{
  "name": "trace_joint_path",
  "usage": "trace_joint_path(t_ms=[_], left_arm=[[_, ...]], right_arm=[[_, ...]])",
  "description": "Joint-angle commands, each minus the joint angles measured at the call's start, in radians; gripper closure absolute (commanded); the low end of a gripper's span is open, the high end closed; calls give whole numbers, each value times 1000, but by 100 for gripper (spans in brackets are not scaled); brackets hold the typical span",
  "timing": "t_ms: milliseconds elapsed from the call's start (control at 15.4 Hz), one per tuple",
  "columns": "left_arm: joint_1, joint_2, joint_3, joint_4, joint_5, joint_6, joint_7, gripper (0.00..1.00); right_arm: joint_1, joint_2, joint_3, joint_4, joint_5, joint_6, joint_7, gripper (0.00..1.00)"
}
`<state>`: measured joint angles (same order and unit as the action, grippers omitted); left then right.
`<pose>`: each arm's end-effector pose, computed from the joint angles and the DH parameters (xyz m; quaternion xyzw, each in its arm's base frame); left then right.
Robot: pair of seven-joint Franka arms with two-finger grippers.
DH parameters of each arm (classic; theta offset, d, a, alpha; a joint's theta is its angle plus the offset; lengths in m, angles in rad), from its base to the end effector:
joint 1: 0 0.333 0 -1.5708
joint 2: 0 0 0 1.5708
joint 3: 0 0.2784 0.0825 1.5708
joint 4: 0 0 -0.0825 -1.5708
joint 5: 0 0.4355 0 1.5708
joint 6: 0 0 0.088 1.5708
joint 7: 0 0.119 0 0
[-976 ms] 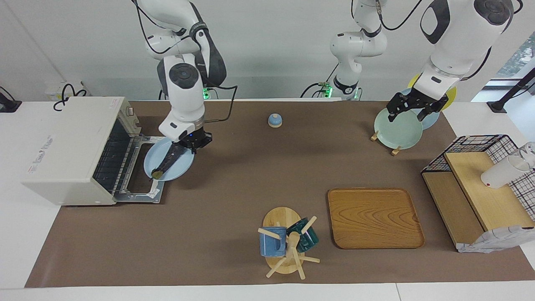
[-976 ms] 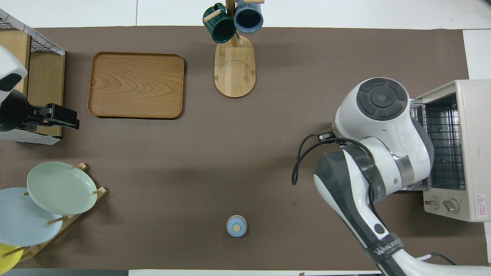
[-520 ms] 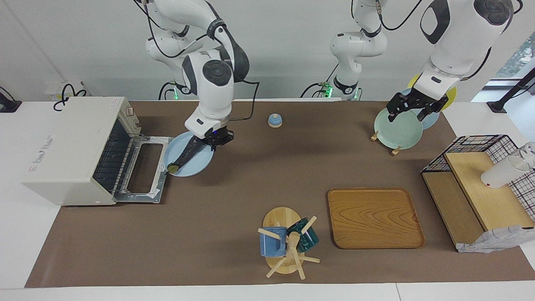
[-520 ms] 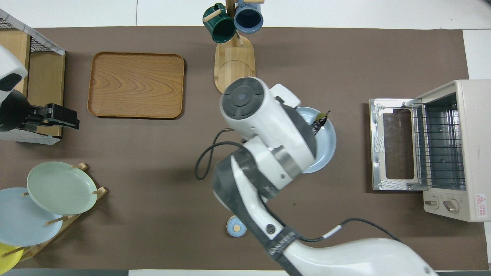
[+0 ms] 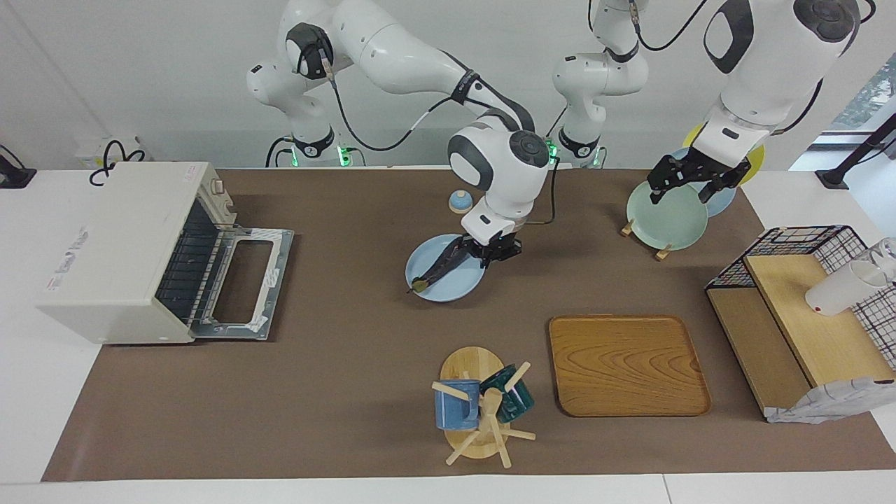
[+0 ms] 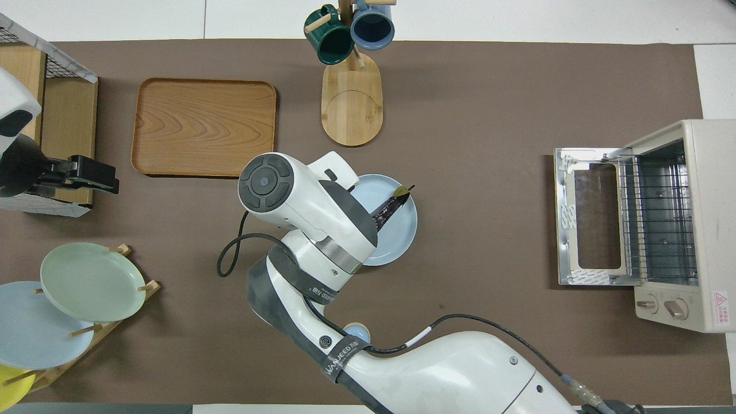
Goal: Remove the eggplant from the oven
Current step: 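Lower the plate onto the table center and open the right gripper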
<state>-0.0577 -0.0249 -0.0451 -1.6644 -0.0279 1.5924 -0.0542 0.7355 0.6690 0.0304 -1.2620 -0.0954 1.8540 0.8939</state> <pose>0.5945 -0.0648 0.5428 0.9994 -0.0236 -0.0245 0.0115 0.5514 0.5125 0.2989 0.9973 -0.0517 0.0005 0.0524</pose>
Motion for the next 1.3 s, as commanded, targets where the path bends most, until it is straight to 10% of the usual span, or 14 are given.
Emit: trace_joint_path(t_ms=[0,260,455,650,846,976,1236], left_arm=[[7,-7,-4,-5,17,-8,-4,0],[7,-7,-4,-5,17,-6,-3,0],[7,-7,-4,-5,17,-6,-4,0],[7,-7,-4,-5,17,-6,-3,0],[7,-7,-4,-5,17,-15,-7,0],[7,-9,-4,-5,17,-11,-7,0],[-14,-7,-12,-9,16,14,1,0]], right_arm=[[2,3,6,-43,22,85,49,100],[-5,0,6,-118,64,183,98,100],[-10,-8,5,-111,100,214,175,71],[-24,-58,-6,-79,59,115,125,64],[-132,-152,-9,-91,36,-80,-97,68],[-214,-253,-9,-172,-7,-171,-240,88],[-370,-403,-10,-443,-59,-139,-394,100]])
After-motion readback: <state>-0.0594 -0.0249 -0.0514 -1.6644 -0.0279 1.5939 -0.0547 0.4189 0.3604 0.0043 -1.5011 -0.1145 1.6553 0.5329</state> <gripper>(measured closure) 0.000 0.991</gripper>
